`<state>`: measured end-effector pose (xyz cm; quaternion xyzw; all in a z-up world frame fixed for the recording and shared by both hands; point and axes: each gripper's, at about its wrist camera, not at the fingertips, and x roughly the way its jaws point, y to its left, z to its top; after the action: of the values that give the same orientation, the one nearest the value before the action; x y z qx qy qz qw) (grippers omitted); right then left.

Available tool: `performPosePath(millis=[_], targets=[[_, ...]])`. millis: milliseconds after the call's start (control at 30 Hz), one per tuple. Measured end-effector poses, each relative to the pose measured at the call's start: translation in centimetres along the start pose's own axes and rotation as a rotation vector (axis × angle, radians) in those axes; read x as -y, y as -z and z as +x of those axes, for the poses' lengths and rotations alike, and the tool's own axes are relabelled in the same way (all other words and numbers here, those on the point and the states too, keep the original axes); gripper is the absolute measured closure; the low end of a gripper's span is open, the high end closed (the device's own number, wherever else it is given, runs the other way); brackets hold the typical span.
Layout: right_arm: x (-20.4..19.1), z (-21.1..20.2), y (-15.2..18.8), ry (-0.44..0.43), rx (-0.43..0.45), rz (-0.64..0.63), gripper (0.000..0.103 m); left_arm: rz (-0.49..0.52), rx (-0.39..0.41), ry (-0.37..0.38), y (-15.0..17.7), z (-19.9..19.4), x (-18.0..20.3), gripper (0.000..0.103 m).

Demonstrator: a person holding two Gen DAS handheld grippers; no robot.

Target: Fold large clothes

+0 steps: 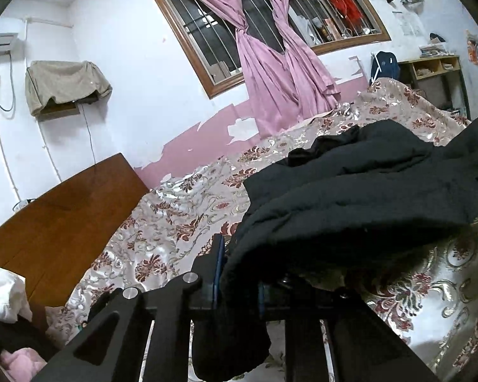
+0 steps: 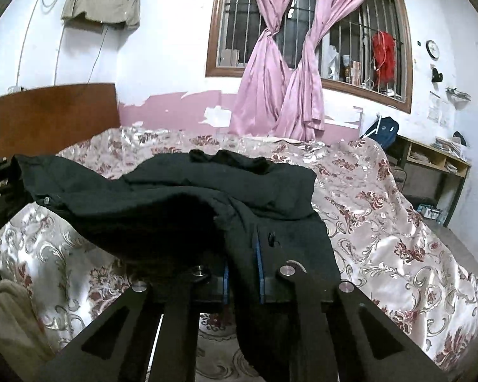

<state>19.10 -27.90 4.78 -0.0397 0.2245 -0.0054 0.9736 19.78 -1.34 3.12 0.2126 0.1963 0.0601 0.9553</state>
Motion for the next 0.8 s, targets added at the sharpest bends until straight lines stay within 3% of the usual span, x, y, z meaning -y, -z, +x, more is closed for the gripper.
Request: performPosePath(millis=[467, 800], targets=[[-0.6, -11.1, -2.5, 0.022, 0.198, -0.079, 0.095, 0.017, 0.098, -0.037, -1.9, -10.3, -3.2, 0.088], [0.1, -15.4, -4.0, 0.024, 0.278, -0.063, 0.096, 0.044, 0.156, -0.032, -3.9, -13.1, -3.4, 0.088]])
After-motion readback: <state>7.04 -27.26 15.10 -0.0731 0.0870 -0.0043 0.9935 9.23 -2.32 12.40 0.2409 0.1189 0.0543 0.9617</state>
